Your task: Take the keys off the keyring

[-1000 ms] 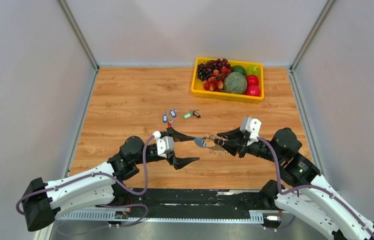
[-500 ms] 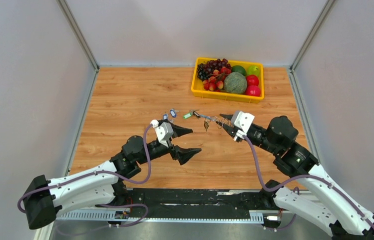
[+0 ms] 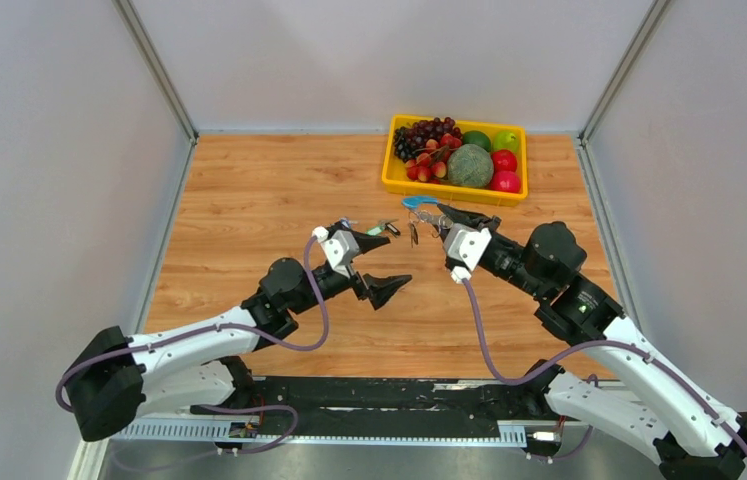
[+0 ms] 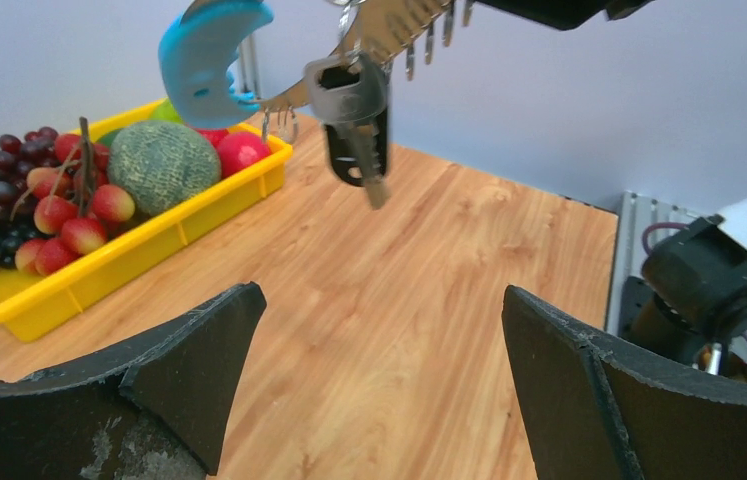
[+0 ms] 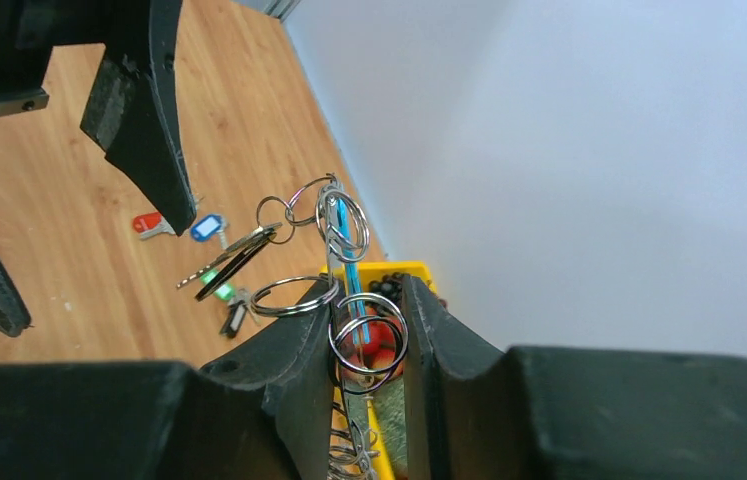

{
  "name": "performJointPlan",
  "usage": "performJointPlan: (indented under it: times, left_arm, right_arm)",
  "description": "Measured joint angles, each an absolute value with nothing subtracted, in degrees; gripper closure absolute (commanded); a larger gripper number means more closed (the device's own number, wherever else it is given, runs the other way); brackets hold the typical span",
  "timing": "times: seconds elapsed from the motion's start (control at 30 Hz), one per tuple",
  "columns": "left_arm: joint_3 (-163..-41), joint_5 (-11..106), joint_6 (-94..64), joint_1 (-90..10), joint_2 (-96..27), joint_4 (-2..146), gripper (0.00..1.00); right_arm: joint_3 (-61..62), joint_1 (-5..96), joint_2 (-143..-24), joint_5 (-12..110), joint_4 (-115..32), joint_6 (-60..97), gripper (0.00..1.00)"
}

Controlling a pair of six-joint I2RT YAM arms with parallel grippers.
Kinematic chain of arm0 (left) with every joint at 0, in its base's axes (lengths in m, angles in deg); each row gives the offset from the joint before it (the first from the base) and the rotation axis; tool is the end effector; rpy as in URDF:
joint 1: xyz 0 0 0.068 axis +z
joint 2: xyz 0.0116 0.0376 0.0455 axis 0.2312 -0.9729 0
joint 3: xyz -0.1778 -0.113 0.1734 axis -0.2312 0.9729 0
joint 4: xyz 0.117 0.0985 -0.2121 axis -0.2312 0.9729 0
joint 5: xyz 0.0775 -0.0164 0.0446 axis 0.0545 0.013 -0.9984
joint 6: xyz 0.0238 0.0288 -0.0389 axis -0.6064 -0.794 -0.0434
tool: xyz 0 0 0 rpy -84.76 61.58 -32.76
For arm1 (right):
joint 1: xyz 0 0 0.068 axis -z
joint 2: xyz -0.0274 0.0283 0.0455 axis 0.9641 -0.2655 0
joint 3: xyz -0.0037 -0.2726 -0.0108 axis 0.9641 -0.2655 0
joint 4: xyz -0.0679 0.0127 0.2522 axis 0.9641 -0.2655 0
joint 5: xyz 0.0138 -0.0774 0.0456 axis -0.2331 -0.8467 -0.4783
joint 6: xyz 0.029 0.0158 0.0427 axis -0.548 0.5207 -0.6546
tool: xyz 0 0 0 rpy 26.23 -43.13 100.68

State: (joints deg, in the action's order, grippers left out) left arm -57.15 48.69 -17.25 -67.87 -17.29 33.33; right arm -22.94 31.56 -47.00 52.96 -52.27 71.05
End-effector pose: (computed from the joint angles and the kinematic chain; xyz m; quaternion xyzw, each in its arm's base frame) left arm 0.1286 -0.1905 0.2815 0.3064 0.5680 -0.4464 0.6198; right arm 0.1238 0.1251 0.3840 -0.5545 0.4729 0.0559 0.6825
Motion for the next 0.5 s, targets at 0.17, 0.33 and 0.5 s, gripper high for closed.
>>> performJointPlan:
  times: [0.17, 0.33, 0.5]
  left_arm:
    - [-59.7, 51.3, -17.8, -65.9, -22.6, 29.4, 0.05]
    - [-63.3, 53.8, -17.9, -65.9, -26.6, 24.9, 0.08]
    - [-67.6, 57.8, -17.9, -65.9, -30.3, 21.7, 0.1]
  right_arm:
    - [-23.0, 31.6, -46.7, 53.4, -49.2, 75.5, 1.0]
    - [-23.0, 31.6, -46.7, 53.4, -47.6, 78.2, 1.0]
    - [-23.0, 31.6, -46.6, 53.7, -46.9, 79.6, 1.0]
